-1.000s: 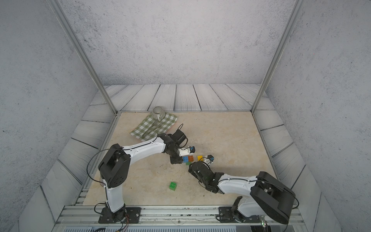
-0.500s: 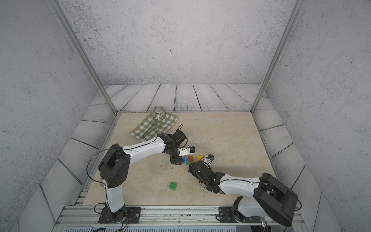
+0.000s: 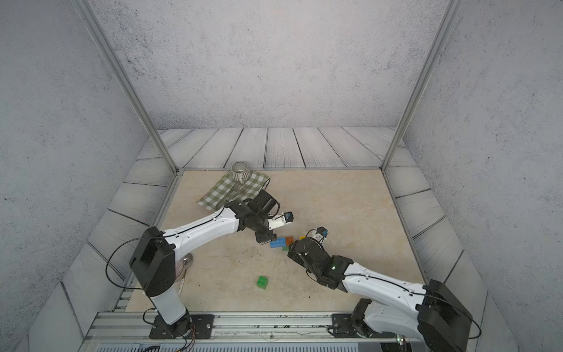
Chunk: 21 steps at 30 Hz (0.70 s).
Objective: Assemble the number 4 with lego
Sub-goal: Assemble the lego brick with the lego brick, then pick up the lego brick from the center of the board.
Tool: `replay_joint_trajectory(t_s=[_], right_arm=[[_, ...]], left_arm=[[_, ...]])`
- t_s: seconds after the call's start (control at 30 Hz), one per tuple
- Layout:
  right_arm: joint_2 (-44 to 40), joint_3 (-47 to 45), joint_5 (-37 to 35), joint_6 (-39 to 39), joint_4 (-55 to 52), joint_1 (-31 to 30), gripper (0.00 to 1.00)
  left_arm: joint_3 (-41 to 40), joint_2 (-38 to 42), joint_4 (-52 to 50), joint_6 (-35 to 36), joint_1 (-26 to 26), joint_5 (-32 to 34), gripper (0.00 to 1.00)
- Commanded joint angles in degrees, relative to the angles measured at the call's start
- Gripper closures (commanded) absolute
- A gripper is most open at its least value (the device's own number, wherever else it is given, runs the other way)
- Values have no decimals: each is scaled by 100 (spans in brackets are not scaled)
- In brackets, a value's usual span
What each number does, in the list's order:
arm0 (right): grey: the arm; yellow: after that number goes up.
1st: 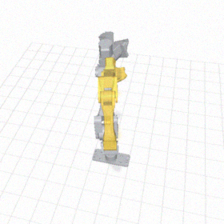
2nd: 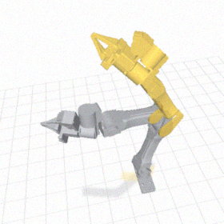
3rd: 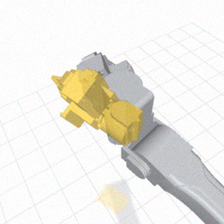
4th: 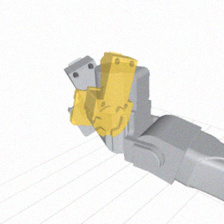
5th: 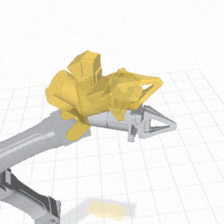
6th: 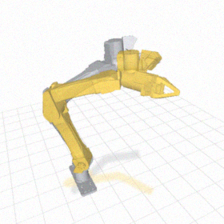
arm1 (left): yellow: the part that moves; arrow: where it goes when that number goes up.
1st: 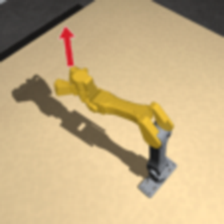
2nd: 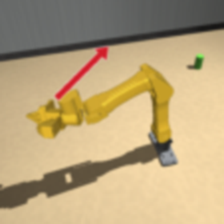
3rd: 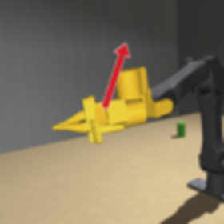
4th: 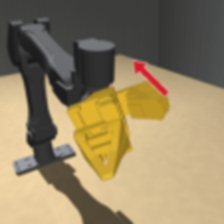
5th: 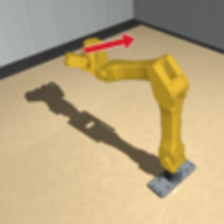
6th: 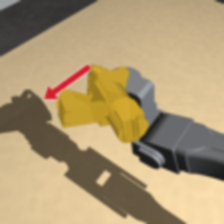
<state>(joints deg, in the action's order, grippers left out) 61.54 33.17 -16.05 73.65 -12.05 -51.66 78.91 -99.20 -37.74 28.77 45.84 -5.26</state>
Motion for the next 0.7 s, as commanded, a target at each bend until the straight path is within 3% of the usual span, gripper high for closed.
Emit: replay_joint_trajectory(t_s=[0.0, 0.3, 0.67], right_arm=[[-190, 384, 191, -434, -1505, 333, 23], [303, 1182, 1277, -1367, -3654, 1263, 23], [729, 1091, 1227, -1109, -4023, 1265, 27]], left_arm=[[-289, 339, 264, -434, -40, 324, 34], [-1058, 1337, 448, -1627, -141, 494, 32], [-2321, 2585, 935, -2796, -283, 113, 20]])
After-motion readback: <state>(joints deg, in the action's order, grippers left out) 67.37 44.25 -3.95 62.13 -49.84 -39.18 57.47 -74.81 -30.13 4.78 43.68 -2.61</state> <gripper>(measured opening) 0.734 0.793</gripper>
